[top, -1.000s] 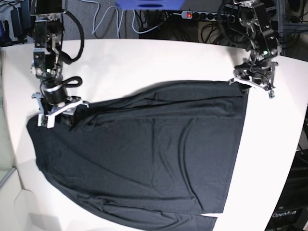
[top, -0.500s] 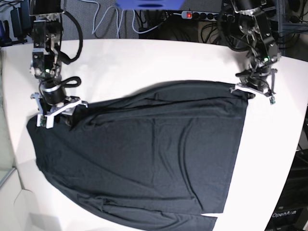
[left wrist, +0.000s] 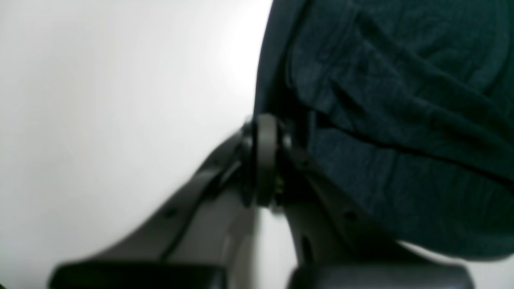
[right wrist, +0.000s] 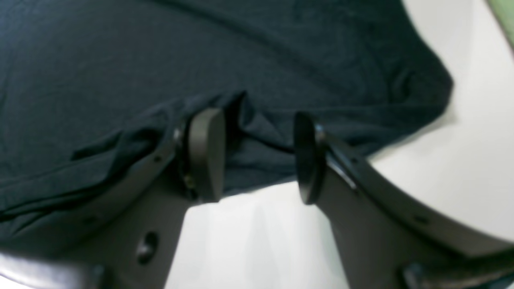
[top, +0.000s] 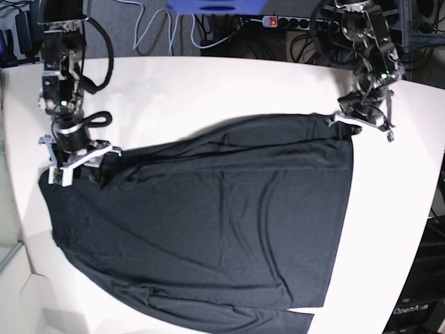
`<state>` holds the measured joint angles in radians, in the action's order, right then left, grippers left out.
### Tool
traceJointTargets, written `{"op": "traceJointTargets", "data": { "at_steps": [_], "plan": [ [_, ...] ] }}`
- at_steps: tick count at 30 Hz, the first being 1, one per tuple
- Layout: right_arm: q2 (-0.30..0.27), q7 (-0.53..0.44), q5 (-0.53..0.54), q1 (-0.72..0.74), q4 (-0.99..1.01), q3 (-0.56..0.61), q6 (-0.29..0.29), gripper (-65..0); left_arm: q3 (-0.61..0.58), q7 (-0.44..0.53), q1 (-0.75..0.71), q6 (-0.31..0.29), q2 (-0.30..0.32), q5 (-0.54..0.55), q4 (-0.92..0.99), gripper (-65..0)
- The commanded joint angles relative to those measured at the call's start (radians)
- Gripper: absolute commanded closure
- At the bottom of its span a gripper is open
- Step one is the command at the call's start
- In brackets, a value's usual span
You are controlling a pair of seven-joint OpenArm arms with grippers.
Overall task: Fold the T-shirt properly
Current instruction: 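Hold the shirt edge with both grippers and pull it taut, then drag the held shirt edge with both grippers away from each other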
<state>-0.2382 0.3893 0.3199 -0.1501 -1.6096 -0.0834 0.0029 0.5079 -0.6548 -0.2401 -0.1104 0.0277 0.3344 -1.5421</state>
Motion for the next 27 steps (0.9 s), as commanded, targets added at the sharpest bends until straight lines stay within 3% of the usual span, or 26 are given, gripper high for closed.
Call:
{"op": "traceJointTargets", "data": {
  "at_steps": [1,11,18,27],
  "plan": [
    [-0.010,-0.026,0.000,0.013,-0.018,-0.003,0.004,-29.1,-0.001,-0.021,-0.002,0.002,0.002,-0.002,-0.011,0.0],
    [-0.049,-0.026,0.000,0.040,0.073,-0.023,0.004,-29.2,-0.001,-0.021,0.008,0.002,0.004,-0.008,-0.005,0.0],
    [-0.049,-0.033,0.000,0.048,0.121,-0.059,0.004,-39.2,0.001,-0.021,0.008,0.004,0.024,-0.007,-0.004,0.0],
    [-0.056,-0.025,0.003,0.116,0.199,-0.062,0.004,-39.9,-0.001,-0.023,0.008,0.004,0.031,-0.008,0.001,0.0]
  ]
}}
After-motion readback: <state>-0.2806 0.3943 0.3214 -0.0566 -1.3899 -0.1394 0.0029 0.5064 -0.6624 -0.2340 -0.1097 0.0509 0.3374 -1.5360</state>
